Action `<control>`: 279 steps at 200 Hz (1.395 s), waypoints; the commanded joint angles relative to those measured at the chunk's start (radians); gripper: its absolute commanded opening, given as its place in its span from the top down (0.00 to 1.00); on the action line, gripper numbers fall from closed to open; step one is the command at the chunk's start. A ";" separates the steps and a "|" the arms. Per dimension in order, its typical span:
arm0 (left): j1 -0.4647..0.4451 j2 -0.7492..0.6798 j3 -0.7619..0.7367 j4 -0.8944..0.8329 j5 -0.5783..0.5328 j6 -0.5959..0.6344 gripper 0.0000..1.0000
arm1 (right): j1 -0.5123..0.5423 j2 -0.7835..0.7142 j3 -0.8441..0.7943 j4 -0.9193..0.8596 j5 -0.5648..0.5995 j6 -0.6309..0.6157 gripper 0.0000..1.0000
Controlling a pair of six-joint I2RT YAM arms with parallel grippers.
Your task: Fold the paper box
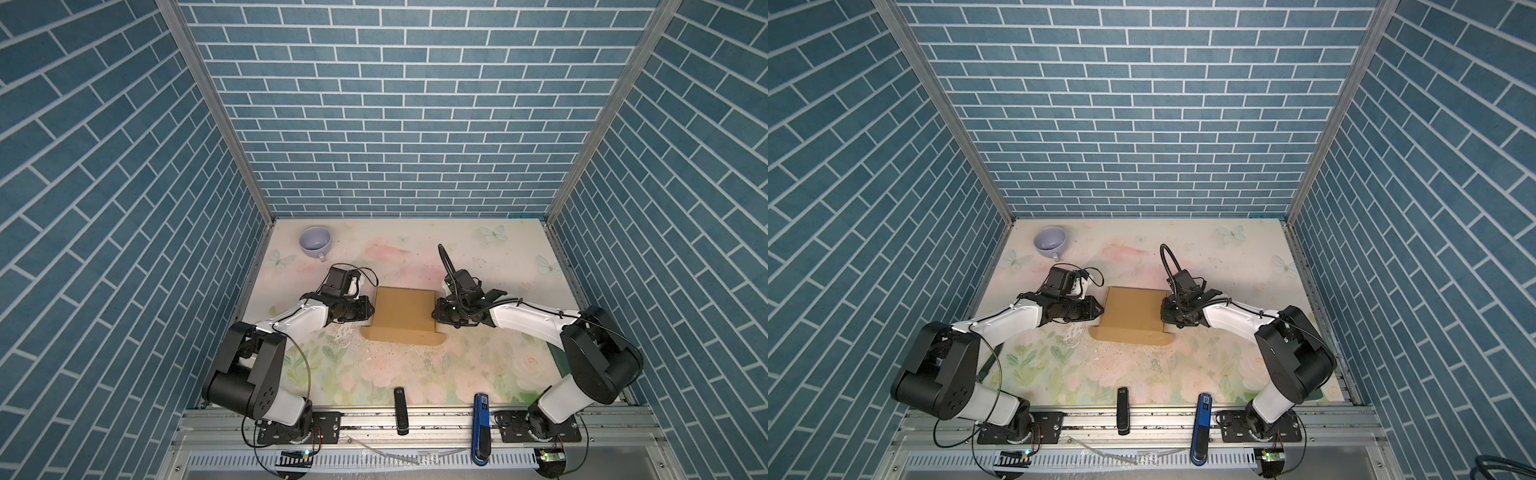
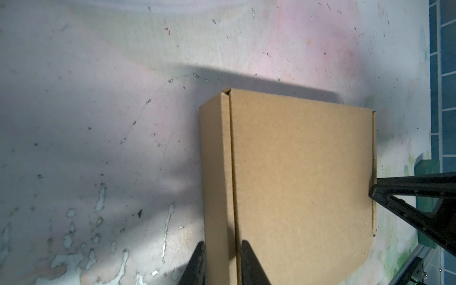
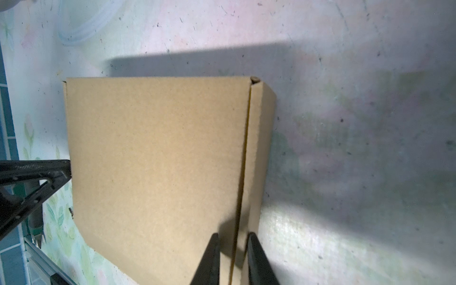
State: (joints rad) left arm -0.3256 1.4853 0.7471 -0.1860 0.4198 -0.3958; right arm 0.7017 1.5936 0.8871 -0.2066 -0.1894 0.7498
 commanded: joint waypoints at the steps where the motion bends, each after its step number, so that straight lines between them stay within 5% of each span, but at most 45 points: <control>1: 0.004 0.002 -0.009 0.002 -0.024 0.007 0.74 | -0.001 0.015 0.033 -0.038 -0.006 -0.033 0.80; 279: -0.040 0.044 -0.002 0.015 -0.052 0.012 0.81 | -0.004 -0.029 0.045 -0.072 0.016 -0.036 0.77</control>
State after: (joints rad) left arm -0.3592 1.5024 0.7475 -0.1596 0.3866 -0.3885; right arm 0.7010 1.5963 0.8936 -0.2180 -0.1879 0.7494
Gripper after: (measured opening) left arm 0.197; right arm 0.228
